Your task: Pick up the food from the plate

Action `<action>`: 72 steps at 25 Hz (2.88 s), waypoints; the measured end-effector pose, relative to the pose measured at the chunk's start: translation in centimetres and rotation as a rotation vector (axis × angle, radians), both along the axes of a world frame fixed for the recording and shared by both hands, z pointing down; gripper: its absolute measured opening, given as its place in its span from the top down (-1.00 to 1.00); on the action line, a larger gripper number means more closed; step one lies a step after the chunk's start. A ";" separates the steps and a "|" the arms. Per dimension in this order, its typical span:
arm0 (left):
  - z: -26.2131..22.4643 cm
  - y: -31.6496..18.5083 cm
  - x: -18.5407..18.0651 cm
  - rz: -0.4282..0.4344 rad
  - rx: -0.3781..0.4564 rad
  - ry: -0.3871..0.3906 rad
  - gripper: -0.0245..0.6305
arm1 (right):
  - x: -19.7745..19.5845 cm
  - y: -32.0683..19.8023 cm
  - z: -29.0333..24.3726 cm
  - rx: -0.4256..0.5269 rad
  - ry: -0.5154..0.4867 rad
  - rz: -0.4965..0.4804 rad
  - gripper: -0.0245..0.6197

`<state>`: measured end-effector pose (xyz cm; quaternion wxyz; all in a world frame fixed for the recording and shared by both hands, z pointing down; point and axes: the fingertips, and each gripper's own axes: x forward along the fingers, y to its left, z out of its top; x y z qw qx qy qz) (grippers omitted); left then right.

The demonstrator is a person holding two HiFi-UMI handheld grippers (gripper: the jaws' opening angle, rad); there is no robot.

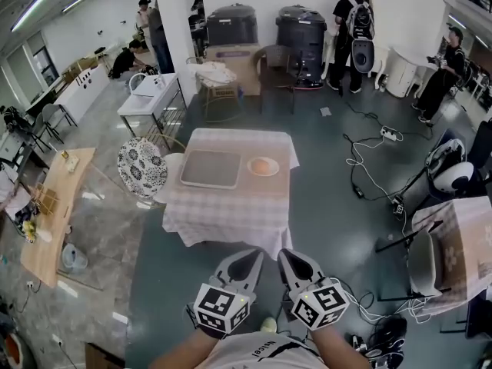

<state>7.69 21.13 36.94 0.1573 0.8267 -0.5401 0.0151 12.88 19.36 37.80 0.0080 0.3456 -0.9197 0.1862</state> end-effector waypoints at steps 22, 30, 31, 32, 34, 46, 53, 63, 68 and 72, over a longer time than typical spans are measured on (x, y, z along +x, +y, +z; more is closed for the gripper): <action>3.1 -16.2 -11.4 0.145 -0.013 -0.023 0.91 | -10.4 -14.7 1.3 -0.037 0.081 0.150 0.88; 4.9 -20.6 -11.6 0.153 -0.031 -0.052 0.91 | -10.1 -19.3 2.8 -0.060 0.073 0.171 0.88; 5.1 -21.4 -11.5 0.153 -0.030 -0.059 0.91 | -10.0 -20.2 3.0 -0.062 0.068 0.170 0.88; 5.2 -22.3 -11.5 0.153 -0.030 -0.067 0.91 | -10.0 -21.2 3.2 -0.064 0.063 0.167 0.88; 5.6 -24.3 -11.6 0.148 -0.034 -0.080 0.91 | -10.1 -23.3 3.5 -0.066 0.059 0.158 0.88; 9.4 -35.9 -10.6 0.124 -0.099 -0.141 0.91 | -9.8 -35.4 6.7 -0.122 0.060 0.091 0.88; 12.8 -39.4 -10.2 0.184 -0.117 -0.179 0.91 | -10.3 -38.2 9.7 -0.179 0.082 0.069 0.88; 20.4 -42.7 -9.9 0.277 -0.159 -0.222 0.91 | -10.7 -41.2 15.1 -0.248 0.079 0.134 0.88; 24.8 -44.0 -9.2 0.365 -0.184 -0.273 0.57 | -10.7 -42.1 18.1 -0.283 0.063 0.178 0.88; 28.1 -45.0 -8.8 0.448 -0.182 -0.380 0.39 | -10.4 -42.6 19.7 -0.298 0.056 0.208 0.88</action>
